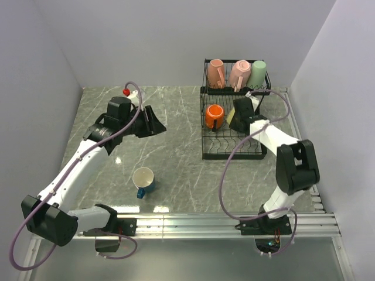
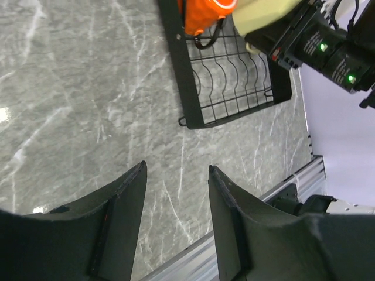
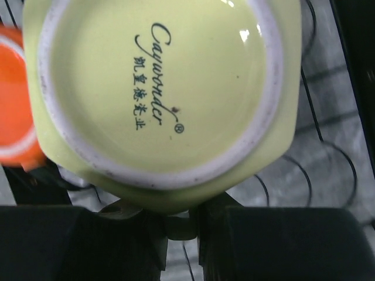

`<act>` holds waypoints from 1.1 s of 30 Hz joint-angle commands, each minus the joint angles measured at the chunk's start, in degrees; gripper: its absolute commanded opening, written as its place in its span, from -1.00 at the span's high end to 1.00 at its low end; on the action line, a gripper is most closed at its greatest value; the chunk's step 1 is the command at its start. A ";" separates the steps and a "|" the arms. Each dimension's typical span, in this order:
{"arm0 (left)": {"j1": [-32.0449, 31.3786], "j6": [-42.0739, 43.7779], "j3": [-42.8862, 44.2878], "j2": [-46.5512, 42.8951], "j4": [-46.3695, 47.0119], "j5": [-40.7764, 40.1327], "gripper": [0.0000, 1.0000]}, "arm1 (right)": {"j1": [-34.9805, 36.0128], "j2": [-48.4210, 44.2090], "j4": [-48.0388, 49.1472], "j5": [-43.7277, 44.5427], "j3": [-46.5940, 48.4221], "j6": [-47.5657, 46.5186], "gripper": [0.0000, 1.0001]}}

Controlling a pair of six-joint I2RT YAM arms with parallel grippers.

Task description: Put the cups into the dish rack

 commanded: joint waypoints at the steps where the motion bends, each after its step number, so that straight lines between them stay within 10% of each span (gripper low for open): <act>1: 1.29 0.95 0.36 -0.55 0.36 1.11 -0.02 | -0.28 2.79 6.98 3.24 6.73 -0.73 1.00; 21: 2.09 -1.42 10.21 13.16 1.41 6.74 0.06 | -0.37 13.96 13.04 -2.81 11.93 -5.39 1.00; 25: 2.09 -2.47 9.95 13.43 2.03 7.35 0.07 | -0.37 14.49 14.01 -5.97 12.02 -5.56 0.11; 33: 2.09 -4.85 6.00 10.62 4.66 7.35 0.09 | -0.37 9.66 15.77 -7.30 6.93 -5.47 -0.19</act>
